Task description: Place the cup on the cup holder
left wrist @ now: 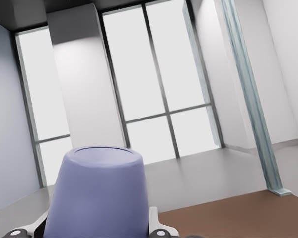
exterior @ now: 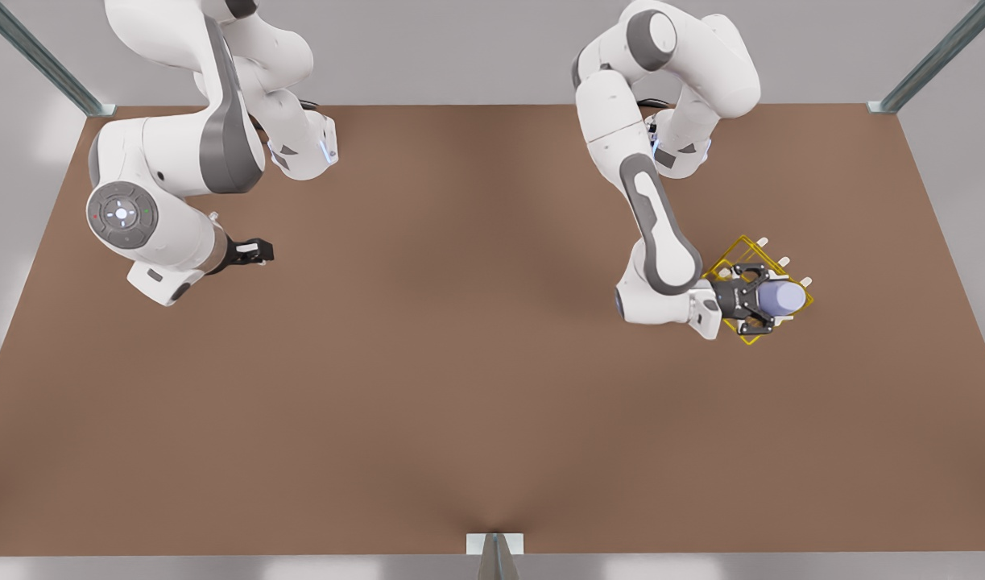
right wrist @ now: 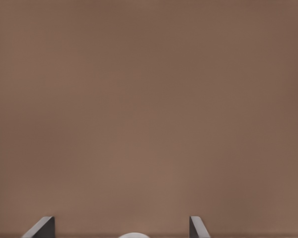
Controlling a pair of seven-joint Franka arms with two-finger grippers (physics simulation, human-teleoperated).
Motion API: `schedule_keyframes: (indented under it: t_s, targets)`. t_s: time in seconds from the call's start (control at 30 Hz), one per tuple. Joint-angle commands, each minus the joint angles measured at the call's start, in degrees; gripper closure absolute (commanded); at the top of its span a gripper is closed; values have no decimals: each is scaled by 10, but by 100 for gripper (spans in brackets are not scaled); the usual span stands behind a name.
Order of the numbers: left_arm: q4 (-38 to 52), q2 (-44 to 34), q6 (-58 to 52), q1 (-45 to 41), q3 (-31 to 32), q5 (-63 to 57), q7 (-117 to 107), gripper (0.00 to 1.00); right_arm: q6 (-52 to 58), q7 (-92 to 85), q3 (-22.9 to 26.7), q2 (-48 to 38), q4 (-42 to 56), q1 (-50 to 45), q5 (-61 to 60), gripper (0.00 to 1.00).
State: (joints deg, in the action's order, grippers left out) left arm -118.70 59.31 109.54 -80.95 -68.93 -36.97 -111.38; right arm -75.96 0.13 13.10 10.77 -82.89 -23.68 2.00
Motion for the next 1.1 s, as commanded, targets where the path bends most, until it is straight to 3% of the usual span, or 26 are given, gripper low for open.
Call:
schedule_keyframes:
  t_s: [0.0, 0.6, 0.67, 0.7, 0.87, 0.9, 0.93, 0.97, 1.0, 1.07]
  targets:
    - [1, -1, 8, 9, 2, -7, 98, 27, -1, 1, 1, 0, 0, -1, 0, 0]
    - [2, -2, 65, 65, 67, -1, -90, 24, -2, 0, 0, 5, 1, -1, -1, 0]
    - [1, -2, 68, 69, 70, 0, -101, 21, -2, 0, 0, 5, 1, -1, 0, 0]
    - [1, -2, 68, 69, 75, 0, -100, 0, -2, 0, 1, 5, 1, -1, -1, 0]
    - [1, -19, 67, 69, 66, -6, -96, 0, -2, 0, 1, 8, 1, -1, -1, 0]
    - [1, -59, 60, 62, 62, -14, -91, 0, -2, 0, 0, 8, 1, -1, -1, 0]
    - [6, -149, 4, 3, 28, -1, -14, 0, -2, 0, 0, 8, 1, -1, -1, 0]
    - [114, -211, -180, -27, 27, 127, 191, 0, -2, -2, 0, 8, 1, -1, -1, 0]
    - [283, -211, -359, -25, 1, 263, 427, 0, -2, -2, 1, 8, 1, -1, -1, 0]
    - [504, -211, -568, 33, -29, 374, 854, 0, -2, -2, 0, 8, 1, -1, -1, 0]
